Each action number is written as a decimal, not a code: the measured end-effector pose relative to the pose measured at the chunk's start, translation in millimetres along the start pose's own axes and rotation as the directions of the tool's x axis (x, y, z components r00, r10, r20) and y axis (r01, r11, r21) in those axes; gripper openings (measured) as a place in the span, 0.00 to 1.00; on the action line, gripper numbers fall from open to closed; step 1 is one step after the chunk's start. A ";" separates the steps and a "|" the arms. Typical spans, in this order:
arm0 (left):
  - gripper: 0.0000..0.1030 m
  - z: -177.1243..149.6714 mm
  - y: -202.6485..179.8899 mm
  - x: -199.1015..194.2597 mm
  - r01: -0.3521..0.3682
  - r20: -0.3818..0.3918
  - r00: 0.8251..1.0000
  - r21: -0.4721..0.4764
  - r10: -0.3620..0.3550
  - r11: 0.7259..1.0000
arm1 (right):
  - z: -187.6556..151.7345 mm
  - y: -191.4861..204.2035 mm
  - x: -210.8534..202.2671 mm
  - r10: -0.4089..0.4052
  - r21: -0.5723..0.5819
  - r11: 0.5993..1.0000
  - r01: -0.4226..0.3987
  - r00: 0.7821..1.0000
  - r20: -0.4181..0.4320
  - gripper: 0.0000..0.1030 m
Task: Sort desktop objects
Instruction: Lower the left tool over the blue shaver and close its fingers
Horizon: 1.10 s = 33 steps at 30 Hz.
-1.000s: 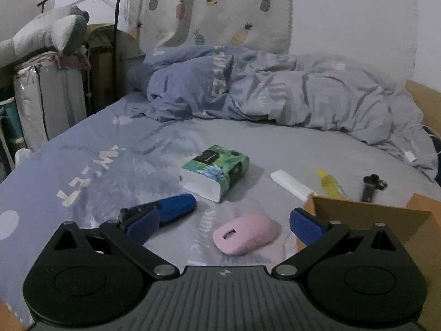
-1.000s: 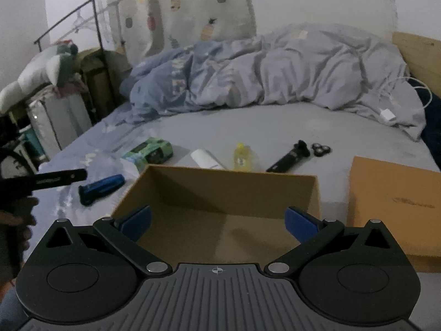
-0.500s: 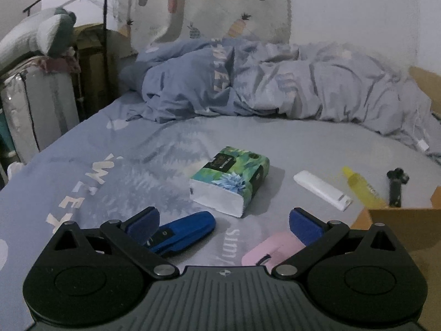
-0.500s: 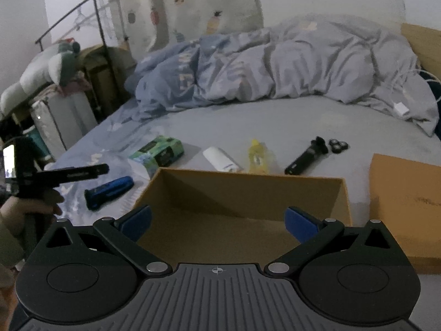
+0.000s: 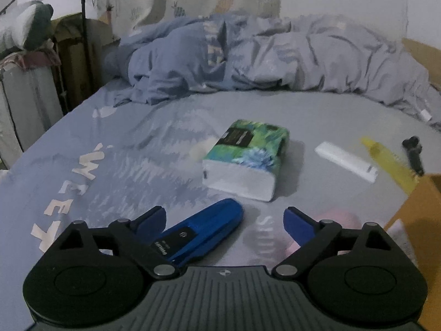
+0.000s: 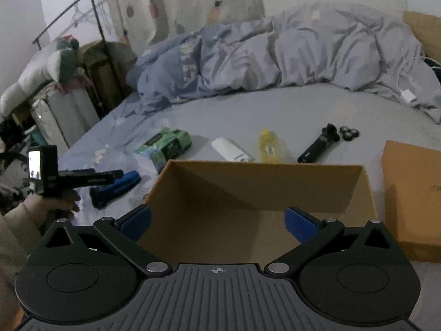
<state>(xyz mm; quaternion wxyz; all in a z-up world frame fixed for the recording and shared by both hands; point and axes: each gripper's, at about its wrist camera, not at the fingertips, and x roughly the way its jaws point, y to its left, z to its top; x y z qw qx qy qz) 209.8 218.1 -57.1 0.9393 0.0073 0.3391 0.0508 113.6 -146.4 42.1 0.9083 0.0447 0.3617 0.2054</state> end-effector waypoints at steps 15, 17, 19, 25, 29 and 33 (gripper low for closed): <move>0.85 -15.8 27.0 41.9 0.001 -0.054 0.999 0.039 0.001 0.999 | -9.5 14.5 18.0 0.008 -0.012 1.000 -0.009 0.999 -0.042 1.00; 0.84 -16.9 27.6 42.9 -0.002 -0.054 0.999 0.052 0.005 0.999 | -11.0 16.2 20.2 0.007 -0.014 1.000 -0.008 0.999 -0.047 1.00; 0.83 -18.6 26.4 44.9 -0.013 -0.054 0.998 0.080 0.017 0.997 | -12.5 17.8 22.4 0.007 -0.015 1.000 -0.007 0.999 -0.053 1.00; 0.79 -21.2 24.1 56.7 -0.032 -0.079 0.996 0.157 0.045 0.987 | -9.1 14.1 27.1 0.036 0.000 0.999 -0.036 0.996 -0.080 1.00; 0.79 -18.5 30.2 64.9 -0.014 -0.102 0.994 0.148 0.029 0.989 | -10.6 15.0 27.4 0.034 -0.003 0.999 -0.034 0.996 -0.083 1.00; 0.80 -21.3 37.5 72.3 0.016 -0.125 0.992 0.088 -0.005 0.996 | -11.2 15.2 27.3 0.033 -0.002 0.999 -0.033 0.996 -0.086 1.00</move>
